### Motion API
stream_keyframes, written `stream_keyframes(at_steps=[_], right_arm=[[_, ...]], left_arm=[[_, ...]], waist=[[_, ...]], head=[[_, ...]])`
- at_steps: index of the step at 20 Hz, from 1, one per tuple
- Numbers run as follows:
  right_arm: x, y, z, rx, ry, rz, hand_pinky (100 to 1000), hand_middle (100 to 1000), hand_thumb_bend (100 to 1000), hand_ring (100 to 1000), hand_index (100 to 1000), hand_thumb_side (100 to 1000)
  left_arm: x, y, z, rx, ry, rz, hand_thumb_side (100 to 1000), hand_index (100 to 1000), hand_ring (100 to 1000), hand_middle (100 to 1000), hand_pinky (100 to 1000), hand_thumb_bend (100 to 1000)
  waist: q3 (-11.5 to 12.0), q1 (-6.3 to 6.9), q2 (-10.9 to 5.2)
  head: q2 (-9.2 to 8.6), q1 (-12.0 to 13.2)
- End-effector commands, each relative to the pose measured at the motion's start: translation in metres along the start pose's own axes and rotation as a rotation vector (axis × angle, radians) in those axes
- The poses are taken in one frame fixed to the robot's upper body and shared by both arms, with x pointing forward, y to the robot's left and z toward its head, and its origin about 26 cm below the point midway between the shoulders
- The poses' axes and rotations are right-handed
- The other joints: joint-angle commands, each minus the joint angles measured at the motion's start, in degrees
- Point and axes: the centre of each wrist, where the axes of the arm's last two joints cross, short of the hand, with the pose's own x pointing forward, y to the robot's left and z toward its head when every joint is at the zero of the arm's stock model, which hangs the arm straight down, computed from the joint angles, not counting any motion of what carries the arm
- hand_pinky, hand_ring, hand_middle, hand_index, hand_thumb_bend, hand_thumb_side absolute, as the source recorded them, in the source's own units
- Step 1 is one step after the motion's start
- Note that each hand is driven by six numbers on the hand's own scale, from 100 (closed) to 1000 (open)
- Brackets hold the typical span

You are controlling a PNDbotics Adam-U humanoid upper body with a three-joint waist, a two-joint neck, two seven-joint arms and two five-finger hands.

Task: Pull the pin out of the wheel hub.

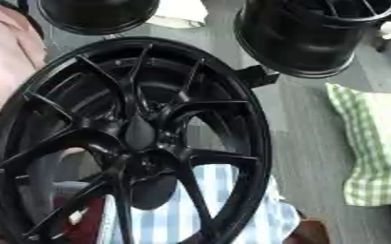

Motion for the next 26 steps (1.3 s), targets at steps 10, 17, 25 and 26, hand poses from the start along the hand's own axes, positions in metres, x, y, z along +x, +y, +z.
stream_keyframes(at_steps=[10, 17, 25, 26], right_arm=[[-0.003, -0.016, -0.008, -0.063, 0.015, 0.053, 865, 910, 100, 977, 815, 100], [0.005, -0.021, -0.01, -0.153, 0.058, 0.102, 935, 1000, 100, 1000, 832, 100], [0.011, -0.018, -0.005, -0.114, -0.107, -0.049, 974, 1000, 250, 1000, 1000, 1000], [0.01, -0.018, -0.007, -0.109, -0.09, -0.054, 972, 1000, 212, 1000, 999, 1000]], left_arm=[[0.008, 0.005, -0.002, 0.013, -0.023, -0.021, 669, 769, 729, 625, 780, 136], [0.007, 0.005, -0.001, 0.013, -0.018, -0.021, 673, 769, 730, 625, 780, 133], [0.007, 0.006, -0.001, 0.011, -0.019, -0.022, 673, 768, 730, 625, 780, 135], [0.007, 0.006, -0.001, 0.01, -0.019, -0.022, 673, 768, 730, 624, 780, 135]], waist=[[-0.19, 0.26, -0.98], [-0.04, -0.11, -1.06], [0.09, -0.27, -1.02], [0.05, -0.29, -1.06]], head=[[-1.54, 1.03], [-2.34, 1.33], [-2.95, 0.08], [-2.95, 0.06]])
